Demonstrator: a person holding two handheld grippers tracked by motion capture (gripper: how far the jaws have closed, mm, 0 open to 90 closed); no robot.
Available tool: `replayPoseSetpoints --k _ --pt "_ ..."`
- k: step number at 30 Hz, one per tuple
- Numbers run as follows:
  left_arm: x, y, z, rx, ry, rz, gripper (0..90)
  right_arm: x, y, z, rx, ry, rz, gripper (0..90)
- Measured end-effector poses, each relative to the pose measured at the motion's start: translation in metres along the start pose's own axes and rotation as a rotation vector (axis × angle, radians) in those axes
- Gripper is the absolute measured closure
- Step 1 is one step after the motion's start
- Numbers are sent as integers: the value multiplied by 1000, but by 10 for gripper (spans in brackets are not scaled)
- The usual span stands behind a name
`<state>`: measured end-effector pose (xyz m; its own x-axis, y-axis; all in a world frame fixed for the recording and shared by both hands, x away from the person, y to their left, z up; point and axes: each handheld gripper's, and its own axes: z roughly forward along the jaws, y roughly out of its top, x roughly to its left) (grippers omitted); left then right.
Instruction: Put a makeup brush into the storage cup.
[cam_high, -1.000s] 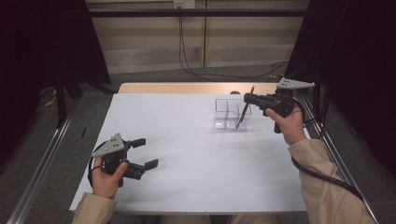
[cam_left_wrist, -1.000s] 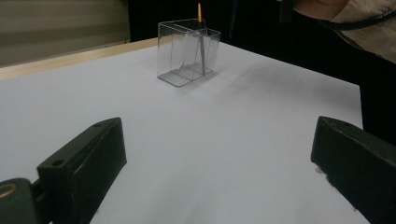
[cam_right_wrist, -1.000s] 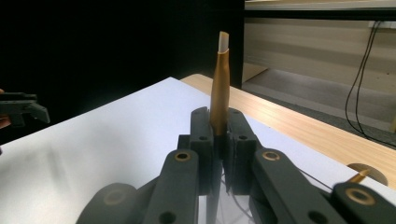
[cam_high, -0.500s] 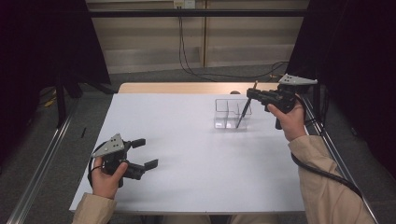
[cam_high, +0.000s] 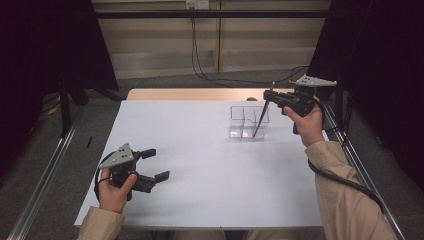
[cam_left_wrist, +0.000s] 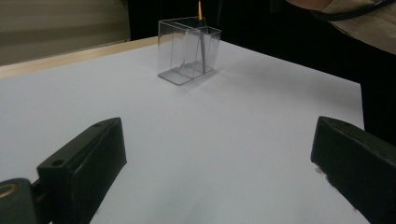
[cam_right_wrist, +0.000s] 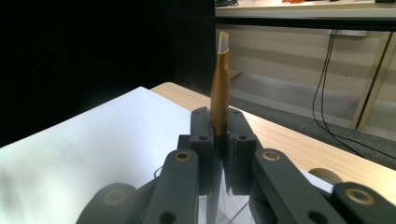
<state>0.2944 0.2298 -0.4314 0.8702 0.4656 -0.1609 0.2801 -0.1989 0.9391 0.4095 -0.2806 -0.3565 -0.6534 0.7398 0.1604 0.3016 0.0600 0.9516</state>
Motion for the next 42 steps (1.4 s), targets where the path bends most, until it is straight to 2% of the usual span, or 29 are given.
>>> replayPoseSetpoints --k 16,29,42 --pt "-1 0 0 -6 -4 -3 30 -6 0 7 4 -56 4 841" --pt "-1 -2 -1 -10 -3 -8 30 -7 -2 12 8 -81 3 841" --pt "0 -2 -3 -6 3 -2 30 -6 -12 16 33 -65 -1 841"
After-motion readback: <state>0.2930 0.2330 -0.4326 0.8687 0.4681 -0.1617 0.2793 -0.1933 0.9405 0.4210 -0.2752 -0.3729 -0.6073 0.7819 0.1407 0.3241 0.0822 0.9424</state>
